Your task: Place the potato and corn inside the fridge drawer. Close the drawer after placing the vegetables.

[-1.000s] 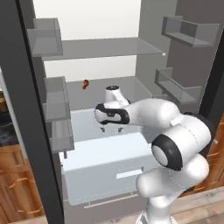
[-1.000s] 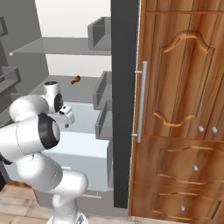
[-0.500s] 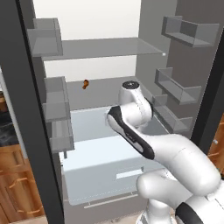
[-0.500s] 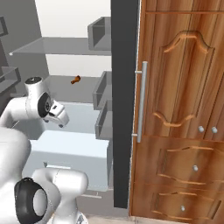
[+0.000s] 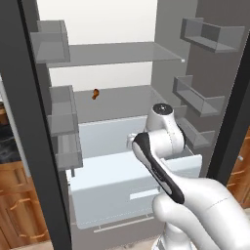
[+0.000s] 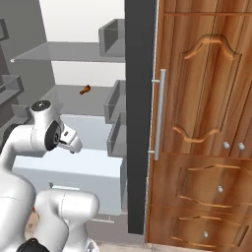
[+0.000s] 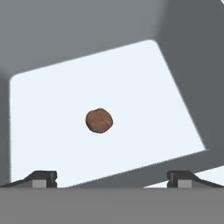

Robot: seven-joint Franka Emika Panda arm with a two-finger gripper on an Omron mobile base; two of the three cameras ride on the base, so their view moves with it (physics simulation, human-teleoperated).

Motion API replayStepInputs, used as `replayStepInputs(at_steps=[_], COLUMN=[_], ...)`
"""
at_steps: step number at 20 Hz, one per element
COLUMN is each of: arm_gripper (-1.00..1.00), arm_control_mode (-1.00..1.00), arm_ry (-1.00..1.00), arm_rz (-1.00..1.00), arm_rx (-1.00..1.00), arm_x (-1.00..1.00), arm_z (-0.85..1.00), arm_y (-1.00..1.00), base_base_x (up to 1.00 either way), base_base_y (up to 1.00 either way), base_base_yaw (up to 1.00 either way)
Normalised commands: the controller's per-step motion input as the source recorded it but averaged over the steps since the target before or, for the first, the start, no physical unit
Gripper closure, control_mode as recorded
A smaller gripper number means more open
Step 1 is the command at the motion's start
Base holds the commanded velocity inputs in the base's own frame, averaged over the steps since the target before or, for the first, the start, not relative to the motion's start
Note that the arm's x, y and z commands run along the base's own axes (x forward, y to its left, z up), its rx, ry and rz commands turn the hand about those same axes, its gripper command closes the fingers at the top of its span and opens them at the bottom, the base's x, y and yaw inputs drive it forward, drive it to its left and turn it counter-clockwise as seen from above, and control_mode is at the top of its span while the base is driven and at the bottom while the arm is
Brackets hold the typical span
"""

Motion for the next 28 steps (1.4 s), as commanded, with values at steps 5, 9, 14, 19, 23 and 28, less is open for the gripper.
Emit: replayStepInputs(at_steps=[5,9,14,19,23,28], arm_gripper=[-1.0,-1.0,-1.0,-1.0,-1.0,-1.0], arm_control_mode=[1.0,1.0,1.0,1.0,1.0,1.0], arm_ry=[-0.01,0.0,0.0,0.0,0.0,0.0], arm_rz=[0.0,0.0,0.0,0.0,0.0,0.0], arm_rx=[0.0,0.0,0.0,0.0,0.0,0.0], arm_x=[-0.36,0.0,0.0,0.0,0.0,0.0], arm_z=[0.0,0.0,0.0,0.0,0.0,0.0], arm_y=[-0.06,0.0,0.0,0.0,0.0,0.0], base_base_x=[-0.2,-1.0,-1.0,-0.49,0.76,1.0], base_base_y=[0.0,0.4,0.95,1.0,1.0,0.99], base_base_yaw=[0.0,0.03,0.14,0.14,0.01,-0.03])
